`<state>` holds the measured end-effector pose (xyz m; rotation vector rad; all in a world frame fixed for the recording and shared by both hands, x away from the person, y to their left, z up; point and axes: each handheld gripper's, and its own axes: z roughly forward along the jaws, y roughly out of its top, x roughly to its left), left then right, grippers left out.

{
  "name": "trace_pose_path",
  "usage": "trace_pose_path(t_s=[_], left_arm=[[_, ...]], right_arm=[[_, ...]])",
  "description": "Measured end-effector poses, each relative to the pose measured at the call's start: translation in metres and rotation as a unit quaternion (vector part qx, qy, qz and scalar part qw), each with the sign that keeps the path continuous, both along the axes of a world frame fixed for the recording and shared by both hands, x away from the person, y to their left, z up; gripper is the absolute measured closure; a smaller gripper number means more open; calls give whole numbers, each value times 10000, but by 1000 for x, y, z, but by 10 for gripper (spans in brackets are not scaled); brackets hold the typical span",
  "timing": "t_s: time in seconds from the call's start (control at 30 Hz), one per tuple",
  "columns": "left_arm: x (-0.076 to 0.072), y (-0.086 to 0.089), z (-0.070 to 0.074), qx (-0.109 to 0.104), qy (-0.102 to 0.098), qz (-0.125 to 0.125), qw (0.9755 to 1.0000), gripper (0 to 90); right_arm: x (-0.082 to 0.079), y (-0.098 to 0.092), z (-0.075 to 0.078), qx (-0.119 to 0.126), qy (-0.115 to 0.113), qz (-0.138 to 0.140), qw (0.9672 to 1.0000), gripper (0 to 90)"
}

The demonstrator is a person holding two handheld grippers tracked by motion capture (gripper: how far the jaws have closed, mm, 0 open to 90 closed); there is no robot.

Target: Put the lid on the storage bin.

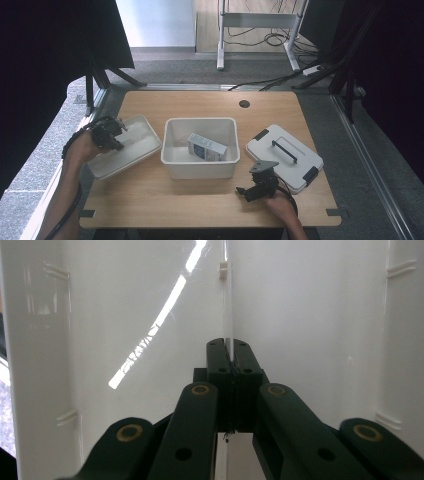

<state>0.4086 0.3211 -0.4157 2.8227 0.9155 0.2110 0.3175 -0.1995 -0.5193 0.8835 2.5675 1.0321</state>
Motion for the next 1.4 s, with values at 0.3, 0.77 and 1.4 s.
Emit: trace_pose_path(t_s=[0.3,0.77,1.4], left_arm=[[-9,5,34,-46,-52,-392,9992,888],[-11,-21,86,-310,-258,-843,9956,888],[10,-138,98,-435,-218,-1986,9789,889]], right_arm=[[0,0,0,-3,-5,-1,10000,0],[0,0,0,-3,-4,-3,10000,0],[0,0,0,-3,-3,-11,10000,0]])
